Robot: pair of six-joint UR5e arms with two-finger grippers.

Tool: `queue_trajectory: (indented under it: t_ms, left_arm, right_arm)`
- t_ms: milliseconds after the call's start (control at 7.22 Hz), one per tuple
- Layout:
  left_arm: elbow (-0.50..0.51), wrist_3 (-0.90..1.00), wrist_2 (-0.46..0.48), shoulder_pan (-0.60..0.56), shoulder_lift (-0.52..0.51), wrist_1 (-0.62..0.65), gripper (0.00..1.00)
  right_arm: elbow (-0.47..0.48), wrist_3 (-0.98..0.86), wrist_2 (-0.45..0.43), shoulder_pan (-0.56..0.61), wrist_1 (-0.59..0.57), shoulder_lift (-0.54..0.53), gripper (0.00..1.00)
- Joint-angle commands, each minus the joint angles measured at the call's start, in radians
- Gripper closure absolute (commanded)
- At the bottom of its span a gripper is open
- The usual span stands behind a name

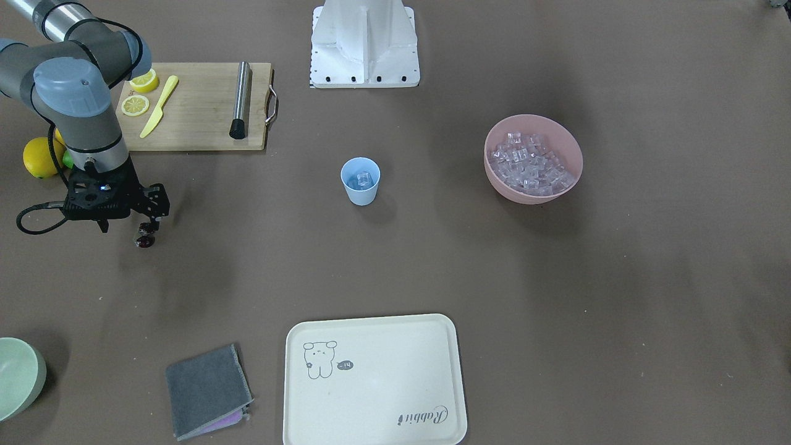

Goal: Put ice and cherries in cup
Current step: 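Reach the right gripper down to the dark cherries and grasp them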

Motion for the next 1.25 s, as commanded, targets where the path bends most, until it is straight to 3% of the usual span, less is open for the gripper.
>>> queue_trajectory:
  t_ms: [0, 138, 415, 554, 692, 831, 1108]
  left_arm:
    - [0.002, 0.002, -0.001, -0.001, 0.028, -0.073, 0.01]
    - [0.007, -0.001, 0.001, -0.001, 0.045, -0.106, 0.01]
    - [0.005, -0.003, 0.001, 0.0, 0.045, -0.108, 0.01]
    - [0.005, -0.003, 0.001, 0.0, 0.045, -0.108, 0.01]
    - [0.007, -0.003, 0.001, 0.0, 0.045, -0.109, 0.01]
    - [0.007, -0.003, 0.001, 0.0, 0.045, -0.109, 0.01]
    - [0.007, -0.003, 0.001, 0.0, 0.045, -0.109, 0.01]
  right_arm:
    - [-0.006, 0.007, -0.008, -0.007, 0.0, 0.006, 0.53]
    - [-0.009, 0.004, -0.007, -0.009, 0.0, 0.009, 0.6]
    - [-0.011, -0.006, -0.01, -0.009, -0.001, 0.007, 0.6]
    - [-0.014, -0.006, -0.01, -0.007, 0.0, 0.009, 0.66]
    - [-0.014, 0.0, -0.01, -0.009, 0.0, 0.012, 1.0]
    - [-0.003, 0.003, -0.005, -0.009, 0.0, 0.016, 1.0]
    - [0.018, 0.011, -0.002, -0.007, -0.01, 0.14, 1.0]
